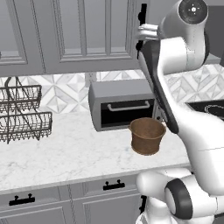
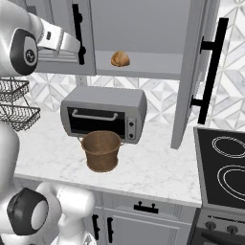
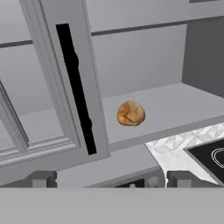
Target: Open the cabinet, pick up the bread from the cabinet and place it in the basket. Then move the basket to the dining counter.
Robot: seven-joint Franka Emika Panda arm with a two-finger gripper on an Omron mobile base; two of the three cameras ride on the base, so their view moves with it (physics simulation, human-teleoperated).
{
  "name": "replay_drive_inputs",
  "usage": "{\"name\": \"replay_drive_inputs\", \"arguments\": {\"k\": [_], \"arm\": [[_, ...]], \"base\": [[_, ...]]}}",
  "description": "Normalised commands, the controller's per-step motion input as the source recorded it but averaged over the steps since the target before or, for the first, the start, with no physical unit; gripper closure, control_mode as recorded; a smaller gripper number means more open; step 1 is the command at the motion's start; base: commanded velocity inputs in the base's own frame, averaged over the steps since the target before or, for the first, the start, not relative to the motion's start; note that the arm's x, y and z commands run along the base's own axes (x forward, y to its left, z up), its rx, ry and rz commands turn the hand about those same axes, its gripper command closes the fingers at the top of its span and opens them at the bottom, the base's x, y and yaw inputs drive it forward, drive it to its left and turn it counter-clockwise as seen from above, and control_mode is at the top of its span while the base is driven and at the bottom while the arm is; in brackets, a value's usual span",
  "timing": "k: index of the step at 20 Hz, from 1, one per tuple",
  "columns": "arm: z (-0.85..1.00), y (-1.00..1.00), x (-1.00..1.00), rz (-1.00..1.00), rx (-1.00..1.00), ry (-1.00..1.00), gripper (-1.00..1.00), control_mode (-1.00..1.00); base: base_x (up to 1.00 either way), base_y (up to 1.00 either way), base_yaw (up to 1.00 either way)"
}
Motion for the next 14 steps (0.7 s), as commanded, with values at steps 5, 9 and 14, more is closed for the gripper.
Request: {"name": "replay_drive_inputs", "arguments": {"k": [5,9,14], "arm": [[0.10,0.10,0.46,0.06,-0.06,-0.05,-1.00,-1.00],[0.00,0.00,0.66,0.14,0.00,0.04,-1.00,-1.00],[0.00,0.00,0.66,0.08,-0.01,0.01,-1.00,-1.00]], "base": [[0.00,0.00,0.00],[0.00,0.00,0.00],[0.00,0.00,0.00]]}}
